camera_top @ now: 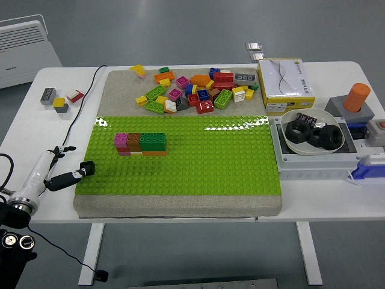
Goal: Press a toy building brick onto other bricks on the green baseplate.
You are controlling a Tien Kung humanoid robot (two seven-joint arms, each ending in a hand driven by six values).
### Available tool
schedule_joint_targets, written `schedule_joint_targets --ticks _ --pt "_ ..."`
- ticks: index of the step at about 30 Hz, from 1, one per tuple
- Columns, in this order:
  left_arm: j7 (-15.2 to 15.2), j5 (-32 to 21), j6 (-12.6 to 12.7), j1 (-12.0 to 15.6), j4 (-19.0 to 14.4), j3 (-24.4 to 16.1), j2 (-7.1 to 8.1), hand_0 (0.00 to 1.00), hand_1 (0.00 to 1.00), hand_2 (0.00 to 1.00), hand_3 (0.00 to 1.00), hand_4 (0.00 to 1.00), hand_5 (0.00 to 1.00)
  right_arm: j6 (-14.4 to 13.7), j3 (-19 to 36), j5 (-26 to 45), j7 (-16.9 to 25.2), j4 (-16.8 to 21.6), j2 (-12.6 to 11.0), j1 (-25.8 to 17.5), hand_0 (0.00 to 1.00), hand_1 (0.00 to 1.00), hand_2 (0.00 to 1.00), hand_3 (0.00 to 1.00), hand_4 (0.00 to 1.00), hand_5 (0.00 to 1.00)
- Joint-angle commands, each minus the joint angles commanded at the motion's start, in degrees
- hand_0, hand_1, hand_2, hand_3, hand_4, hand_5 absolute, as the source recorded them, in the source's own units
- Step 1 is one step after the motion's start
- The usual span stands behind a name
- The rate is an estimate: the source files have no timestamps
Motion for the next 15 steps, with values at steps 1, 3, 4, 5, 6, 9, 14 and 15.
schedule_joint_targets --ticks 1,3,4,5,6,9,14,15 --pt "0.0 -0.1 -0.1 0.0 -0.1 0.1 -0.01 0.896 0.916 0.922 0.812 0.864 0.334 0.0 -0.2 0.2 0.0 0.0 0.0 0.0 0.518 0.672 0.687 0.716 0.75 0.806" --pt "0.0 -0.3 -0.2 -0.1 -0.1 0.2 -0.03 0.896 0.916 0.922 0.812 0.864 0.334 -0.1 -0.6 0.5 0.0 0.0 0.1 0.0 0.518 0.672 0.687 0.716 0.75 0.806" --pt "0.0 -0.3 -0.2 -0.2 -0.1 0.2 -0.03 0.896 0.916 0.922 0.812 0.864 0.334 -0.1 -0.7 0.6 -0.1 0.0 0.1 0.0 0.518 0.672 0.687 0.716 0.75 0.806" --pt "0.0 -0.4 -0.2 -0.2 -0.1 0.2 -0.03 0.896 0.916 0.922 0.812 0.864 0.334 -0.1 -0.9 0.7 -0.1 0.0 0.1 0.0 0.518 0.672 0.687 0.716 0.75 0.806" --pt "-0.1 -0.4 -0.2 -0.3 -0.1 0.3 -0.04 0.894 0.92 0.923 0.811 0.864 0.327 -0.2 -1.1 0.9 -0.1 0.0 0.2 0.0 0.518 0.672 0.691 0.716 0.751 0.806" --pt "-0.1 -0.5 -0.2 -0.4 0.0 0.6 -0.05 0.894 0.92 0.923 0.811 0.864 0.327 -0.3 -1.5 1.3 -0.1 0.0 0.3 0.0 0.518 0.672 0.691 0.716 0.751 0.806" --pt "-0.4 -0.7 -0.1 -0.6 0.6 1.2 0.02 0.892 0.922 0.924 0.811 0.854 0.283 -0.4 -2.0 1.8 -0.2 0.0 0.5 0.0 0.518 0.672 0.692 0.716 0.751 0.807" --pt "-0.5 -0.7 0.0 -0.6 0.7 1.3 0.06 0.892 0.922 0.924 0.811 0.854 0.283 -0.4 -2.1 1.9 -0.2 0.0 0.5 0.0 0.518 0.672 0.692 0.716 0.751 0.807"
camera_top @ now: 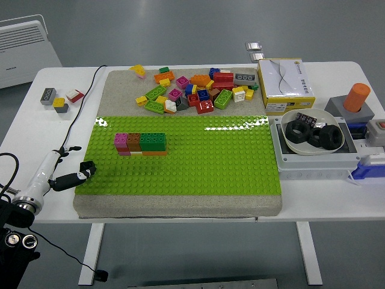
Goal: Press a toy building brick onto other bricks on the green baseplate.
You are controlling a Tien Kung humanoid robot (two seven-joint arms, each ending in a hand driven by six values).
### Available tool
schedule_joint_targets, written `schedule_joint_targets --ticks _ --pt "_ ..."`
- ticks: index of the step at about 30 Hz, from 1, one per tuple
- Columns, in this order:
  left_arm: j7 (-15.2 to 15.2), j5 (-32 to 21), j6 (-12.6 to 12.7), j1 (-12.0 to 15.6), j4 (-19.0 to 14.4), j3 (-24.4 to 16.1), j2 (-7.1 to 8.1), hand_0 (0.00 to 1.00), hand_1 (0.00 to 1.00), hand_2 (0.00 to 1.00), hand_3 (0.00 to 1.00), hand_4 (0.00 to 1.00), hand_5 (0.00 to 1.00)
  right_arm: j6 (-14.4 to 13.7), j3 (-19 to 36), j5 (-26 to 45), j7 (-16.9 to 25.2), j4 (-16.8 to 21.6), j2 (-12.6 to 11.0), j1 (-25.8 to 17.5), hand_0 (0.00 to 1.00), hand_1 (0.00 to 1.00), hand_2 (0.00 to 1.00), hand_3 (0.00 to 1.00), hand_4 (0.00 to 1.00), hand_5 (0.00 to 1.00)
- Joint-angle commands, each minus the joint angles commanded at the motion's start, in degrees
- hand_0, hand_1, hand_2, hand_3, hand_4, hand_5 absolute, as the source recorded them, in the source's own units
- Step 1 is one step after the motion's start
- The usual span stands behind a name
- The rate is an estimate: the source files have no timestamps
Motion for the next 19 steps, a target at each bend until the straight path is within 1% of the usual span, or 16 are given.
schedule_joint_targets --ticks 2,3,8,9,14,15,19 --pt "-0.2 -0.1 0.2 0.0 0.2 0.1 0.08 0.892 0.922 0.924 0.811 0.854 0.283 0.0 -0.1 0.1 0.0 0.0 0.1 0.0 0.518 0.672 0.692 0.716 0.751 0.807" --pt "-0.3 -0.1 0.2 -0.1 0.3 0.2 0.13 0.892 0.924 0.925 0.805 0.816 0.208 0.0 0.0 0.1 0.0 0.0 0.1 0.0 0.518 0.672 0.694 0.72 0.755 0.815" --pt "-0.4 -0.1 0.4 -0.3 0.6 0.4 0.33 0.892 0.924 0.925 0.805 0.816 0.208 0.1 0.1 0.0 0.0 0.0 0.3 0.2 0.518 0.672 0.694 0.72 0.755 0.815" --pt "-0.3 -0.1 0.4 -0.3 0.7 0.5 0.36 0.898 0.924 0.924 0.803 0.788 0.157 0.1 0.2 0.0 0.1 0.0 0.4 0.2 0.518 0.672 0.695 0.721 0.755 0.827" --pt "-0.1 0.0 0.3 -0.5 1.4 0.7 0.47 0.898 0.924 0.924 0.803 0.788 0.157 0.1 -0.3 0.4 0.0 0.0 0.5 0.1 0.518 0.672 0.695 0.721 0.755 0.827" --pt "-0.1 0.0 0.2 -0.5 1.6 0.8 0.48 0.903 0.924 0.925 0.803 0.759 0.115 0.1 -0.5 0.6 -0.1 0.0 0.5 0.1 0.518 0.672 0.696 0.722 0.755 0.827" --pt "-0.1 -0.1 0.1 -0.5 2.3 0.9 0.46 0.903 0.924 0.925 0.803 0.759 0.115 0.0 -1.5 1.4 -0.2 0.0 0.5 0.0 0.518 0.672 0.696 0.722 0.755 0.827"
